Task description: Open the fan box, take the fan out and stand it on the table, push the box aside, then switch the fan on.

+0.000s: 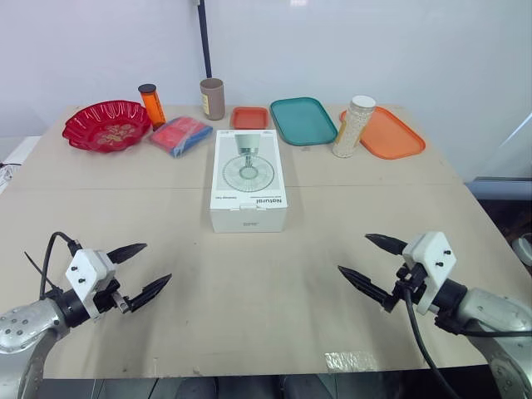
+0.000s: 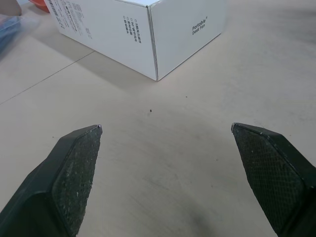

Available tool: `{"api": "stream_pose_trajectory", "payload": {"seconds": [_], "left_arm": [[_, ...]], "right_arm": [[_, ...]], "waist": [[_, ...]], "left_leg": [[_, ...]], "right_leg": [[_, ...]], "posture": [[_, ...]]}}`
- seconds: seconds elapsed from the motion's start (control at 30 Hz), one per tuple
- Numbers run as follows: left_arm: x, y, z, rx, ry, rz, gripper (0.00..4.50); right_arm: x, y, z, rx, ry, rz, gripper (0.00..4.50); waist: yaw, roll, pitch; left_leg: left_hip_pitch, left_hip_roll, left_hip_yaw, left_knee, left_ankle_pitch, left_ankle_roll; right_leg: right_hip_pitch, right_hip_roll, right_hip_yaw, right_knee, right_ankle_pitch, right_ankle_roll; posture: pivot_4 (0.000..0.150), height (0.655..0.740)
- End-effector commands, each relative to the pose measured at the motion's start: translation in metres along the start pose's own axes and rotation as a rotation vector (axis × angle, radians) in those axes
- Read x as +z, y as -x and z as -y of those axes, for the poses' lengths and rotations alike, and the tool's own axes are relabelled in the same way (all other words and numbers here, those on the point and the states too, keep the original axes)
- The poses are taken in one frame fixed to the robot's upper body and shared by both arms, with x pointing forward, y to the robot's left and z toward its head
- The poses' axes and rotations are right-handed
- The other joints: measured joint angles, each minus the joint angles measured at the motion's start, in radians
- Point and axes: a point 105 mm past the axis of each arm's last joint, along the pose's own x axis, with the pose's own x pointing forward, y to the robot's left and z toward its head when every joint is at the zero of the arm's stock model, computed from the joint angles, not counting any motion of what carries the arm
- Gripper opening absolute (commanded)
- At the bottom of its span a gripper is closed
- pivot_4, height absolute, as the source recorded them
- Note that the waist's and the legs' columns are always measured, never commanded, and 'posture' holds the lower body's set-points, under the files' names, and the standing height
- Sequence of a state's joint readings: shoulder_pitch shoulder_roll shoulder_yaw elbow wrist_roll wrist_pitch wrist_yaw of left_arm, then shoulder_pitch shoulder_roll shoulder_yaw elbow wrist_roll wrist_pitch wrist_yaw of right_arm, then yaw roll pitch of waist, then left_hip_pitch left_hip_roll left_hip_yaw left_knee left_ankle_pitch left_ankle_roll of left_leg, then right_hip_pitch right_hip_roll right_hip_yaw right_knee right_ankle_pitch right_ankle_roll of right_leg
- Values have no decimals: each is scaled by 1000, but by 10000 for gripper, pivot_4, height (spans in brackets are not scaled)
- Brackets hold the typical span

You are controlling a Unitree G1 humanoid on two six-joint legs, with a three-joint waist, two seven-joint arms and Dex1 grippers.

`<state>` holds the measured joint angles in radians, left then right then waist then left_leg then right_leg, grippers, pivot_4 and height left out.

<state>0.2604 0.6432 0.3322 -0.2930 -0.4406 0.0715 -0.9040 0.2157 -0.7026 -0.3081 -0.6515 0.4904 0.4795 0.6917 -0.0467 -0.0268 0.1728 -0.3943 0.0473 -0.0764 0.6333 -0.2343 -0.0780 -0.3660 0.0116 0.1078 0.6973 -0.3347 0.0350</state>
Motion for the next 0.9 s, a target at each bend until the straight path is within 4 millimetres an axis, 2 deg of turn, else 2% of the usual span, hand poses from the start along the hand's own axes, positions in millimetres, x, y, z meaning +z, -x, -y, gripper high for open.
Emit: {"api": "stream_pose_trajectory", "payload": {"seconds": [0.03, 0.3, 0.9], "left_arm": [[10, -2, 0, 1, -36, 29, 44686], [8, -9, 2, -20, -19, 27, 44686], [7, -11, 5, -6, 1, 35, 44686]], "right_arm": [[4, 2, -3, 5, 8, 16, 45000], [0, 4, -5, -7, 1, 9, 45000], [2, 2, 1, 0, 18, 12, 45000]], "waist": [[0, 0, 0], [0, 0, 0], [0, 0, 0]], "left_leg": [[0, 0, 0, 0, 0, 0], [0, 0, 0, 0, 0, 0], [0, 0, 0, 0, 0, 0]], "right_leg": [[0, 0, 0, 0, 0, 0], [0, 0, 0, 0, 0, 0], [0, 0, 0, 0, 0, 0]], "posture": [[1500, 7400], [1500, 7400], [1500, 7400]]}}
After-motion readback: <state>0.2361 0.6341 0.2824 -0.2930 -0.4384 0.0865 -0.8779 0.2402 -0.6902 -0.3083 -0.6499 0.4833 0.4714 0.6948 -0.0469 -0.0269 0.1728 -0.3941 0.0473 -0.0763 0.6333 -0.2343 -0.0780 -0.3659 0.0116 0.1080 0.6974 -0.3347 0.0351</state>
